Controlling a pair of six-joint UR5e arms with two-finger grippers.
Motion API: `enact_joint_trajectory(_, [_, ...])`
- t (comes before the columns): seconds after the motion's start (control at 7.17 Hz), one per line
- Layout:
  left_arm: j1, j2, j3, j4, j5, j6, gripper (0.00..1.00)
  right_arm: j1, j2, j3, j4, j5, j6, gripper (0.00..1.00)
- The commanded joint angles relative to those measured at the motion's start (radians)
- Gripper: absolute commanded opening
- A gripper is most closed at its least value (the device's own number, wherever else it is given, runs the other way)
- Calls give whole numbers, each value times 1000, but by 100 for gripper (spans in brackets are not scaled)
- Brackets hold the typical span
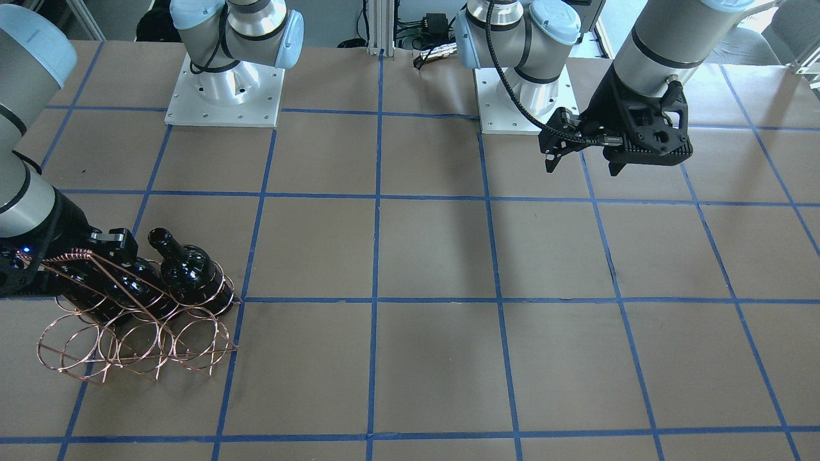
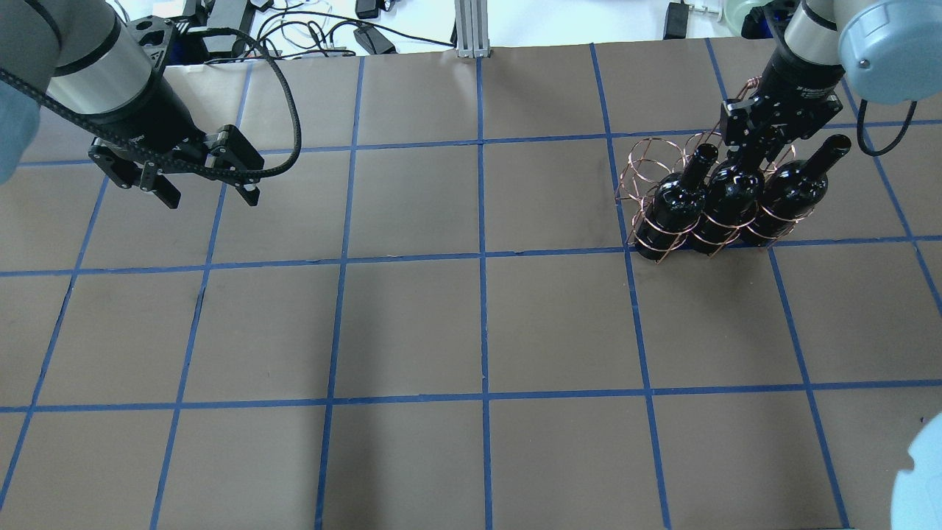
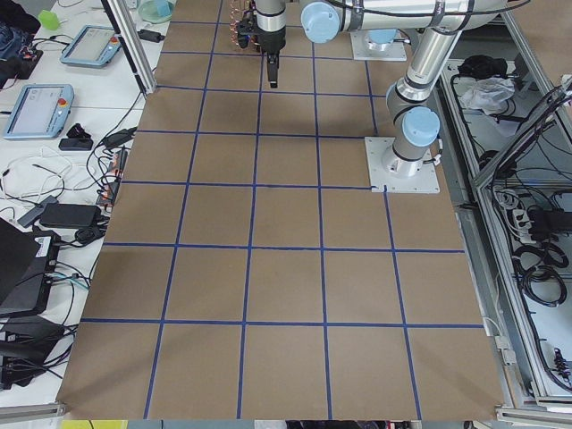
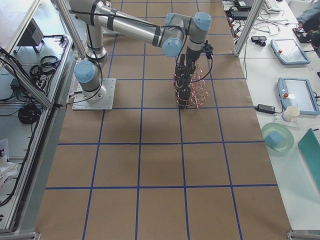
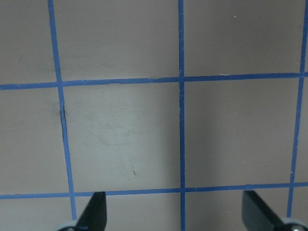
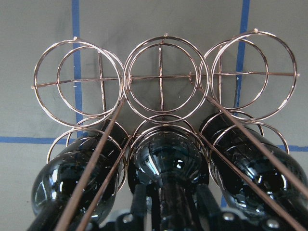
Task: Place wine into wine basket
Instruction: 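Open the right gripper and lift it off the bottle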
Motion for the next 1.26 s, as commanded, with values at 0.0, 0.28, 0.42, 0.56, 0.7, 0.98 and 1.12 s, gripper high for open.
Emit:
enact_joint_trajectory(0.0, [0,-2,0,0,0,0,100,0,-62,-38,41,-13,-1,100])
enact_joint_trajectory(0.28, [-2,-1,0,2,-5,-8,100,9,-181,-87,219,1,2,100])
enact_joint_trajectory(0.42, [-5,1,0,2,-5,-9,100,41,-241,-87,271,2,16,100])
enact_joint_trajectory(0.56, [-6,1,0,2,-5,-9,100,117,-292,-87,320,4,130,100])
enact_joint_trajectory(0.7, [-6,8,5,2,-7,-6,100,209,-307,-87,322,-1,204,100])
enact_joint_trajectory(0.98, [-6,27,6,0,-36,-3,100,245,-306,-73,318,5,284,100])
enact_joint_trajectory(1.12, [-8,35,6,0,-31,-2,100,252,-306,-70,316,7,288,100])
